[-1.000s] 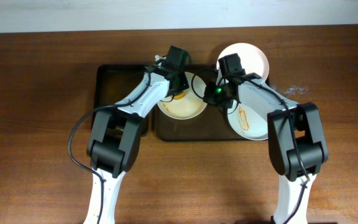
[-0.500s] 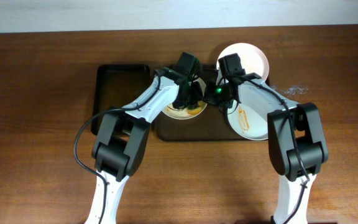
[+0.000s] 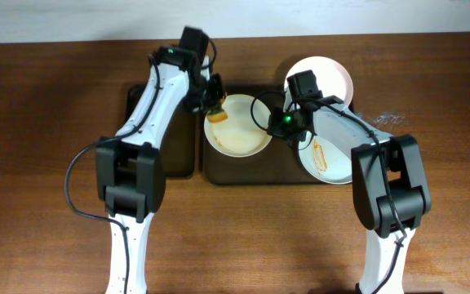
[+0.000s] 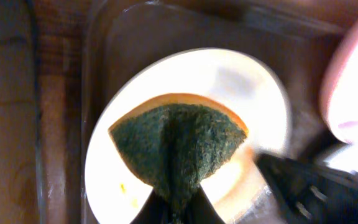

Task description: Clean dirty plates on tray and stack at the side

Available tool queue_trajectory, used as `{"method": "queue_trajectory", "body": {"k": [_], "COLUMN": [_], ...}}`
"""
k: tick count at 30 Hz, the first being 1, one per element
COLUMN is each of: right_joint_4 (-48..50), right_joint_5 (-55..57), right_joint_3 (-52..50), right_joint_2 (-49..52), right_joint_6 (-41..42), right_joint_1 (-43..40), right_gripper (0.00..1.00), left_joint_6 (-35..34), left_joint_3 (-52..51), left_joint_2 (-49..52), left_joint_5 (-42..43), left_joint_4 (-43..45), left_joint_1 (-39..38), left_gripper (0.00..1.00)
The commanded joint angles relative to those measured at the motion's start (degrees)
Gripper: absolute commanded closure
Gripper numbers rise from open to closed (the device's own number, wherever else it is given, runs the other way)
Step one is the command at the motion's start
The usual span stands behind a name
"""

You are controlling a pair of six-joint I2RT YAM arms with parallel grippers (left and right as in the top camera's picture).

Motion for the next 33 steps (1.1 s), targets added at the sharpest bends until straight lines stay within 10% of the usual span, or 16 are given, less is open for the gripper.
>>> {"method": "queue_trajectory", "body": {"k": [1, 14, 24, 33], "right_joint_4": [-1.8, -18.8, -15.2, -9.5], "right_joint_5": [-5.1, 33.2, 83.8, 88.9], "right_joint_3": [-1.5, -1.1, -1.2, -1.3], "right_joint_2": [1.4, -28.1, -30.2, -29.8], "right_joint_6": [-6.2, -10.8, -10.6, -7.6], "right_joint_1": [0.0, 1.4, 22.2, 26.4], "right_gripper": [0.96, 0.96, 0.96, 0.96], "left_joint_6": [4.9, 4.8, 4.6, 2.5], "left_joint_3": [11.8, 15.3, 15.0, 14.9], "left_joint_2": [-6.3, -6.5, -6.4, -6.4], "left_joint_5": [1.7, -1.2, -3.3, -2.5], "left_joint_4": [-5.5, -8.9, -8.7, -8.5], "left_joint_1": [2.5, 5.8, 5.8, 5.7], "left_gripper": [1.0, 1.0, 1.0, 1.0]}}
